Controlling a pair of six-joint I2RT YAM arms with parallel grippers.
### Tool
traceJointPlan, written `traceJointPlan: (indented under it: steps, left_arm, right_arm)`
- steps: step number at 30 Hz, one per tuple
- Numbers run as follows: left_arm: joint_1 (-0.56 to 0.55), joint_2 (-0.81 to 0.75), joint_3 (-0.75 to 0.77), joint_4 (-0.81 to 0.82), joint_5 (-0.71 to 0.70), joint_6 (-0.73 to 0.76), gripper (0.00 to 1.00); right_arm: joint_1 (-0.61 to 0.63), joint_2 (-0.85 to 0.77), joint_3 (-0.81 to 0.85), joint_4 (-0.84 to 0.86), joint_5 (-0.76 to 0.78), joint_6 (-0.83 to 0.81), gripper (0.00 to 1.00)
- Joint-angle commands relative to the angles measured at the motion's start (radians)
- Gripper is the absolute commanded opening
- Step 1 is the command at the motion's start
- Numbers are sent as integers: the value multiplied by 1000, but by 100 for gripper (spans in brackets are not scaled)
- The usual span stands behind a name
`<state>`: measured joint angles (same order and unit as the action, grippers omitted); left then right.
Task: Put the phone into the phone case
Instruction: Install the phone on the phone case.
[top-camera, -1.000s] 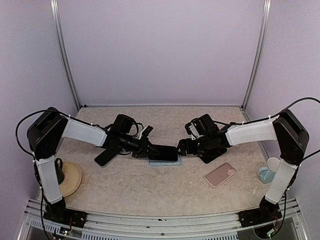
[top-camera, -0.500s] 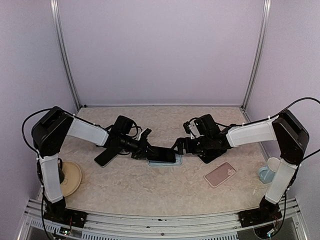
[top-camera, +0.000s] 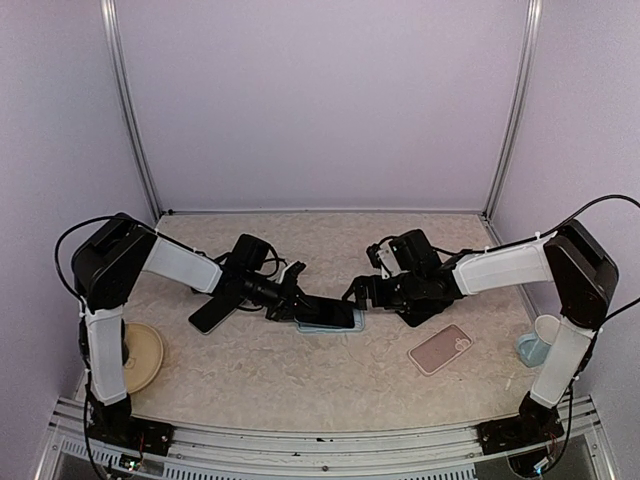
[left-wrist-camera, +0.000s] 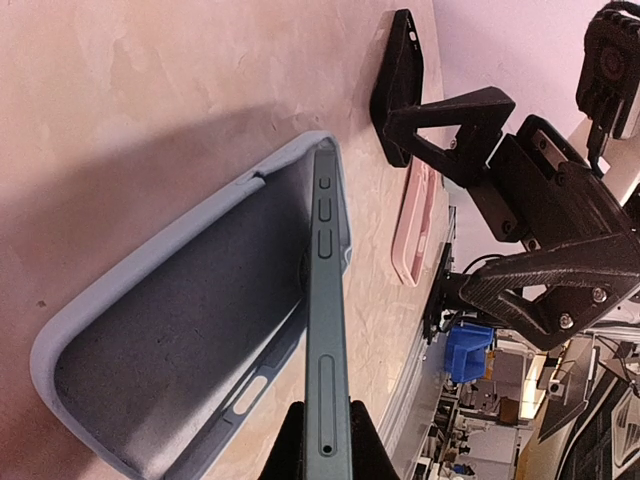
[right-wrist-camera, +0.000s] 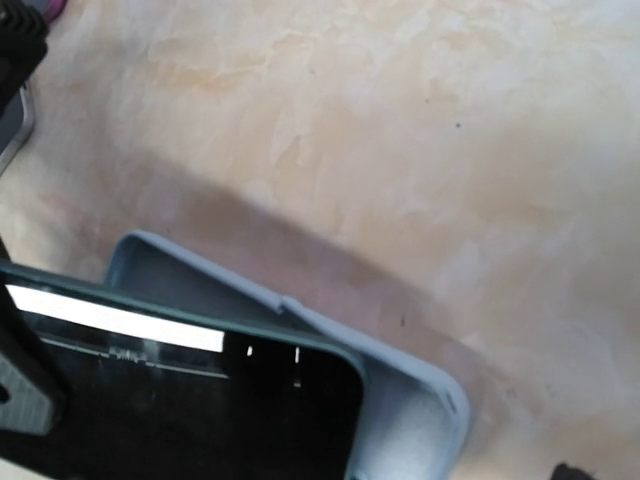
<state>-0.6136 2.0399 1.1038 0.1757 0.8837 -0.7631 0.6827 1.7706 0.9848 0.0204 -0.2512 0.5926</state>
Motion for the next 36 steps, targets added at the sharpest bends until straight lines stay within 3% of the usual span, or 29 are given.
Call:
traceJointPlan:
  steps: [1,12,36]
  left_arm:
    - [7,21,30,68,61,-37,0]
    - [8,44,25,155,102,-139,0]
    - [8,125,29,139,107,-136,0]
  right_arm:
    - [-10,19,-28,9,-23,11,100]
    - [10,54,-46,52,-63,33,100]
    - [49,120,6,60,-111,23,100]
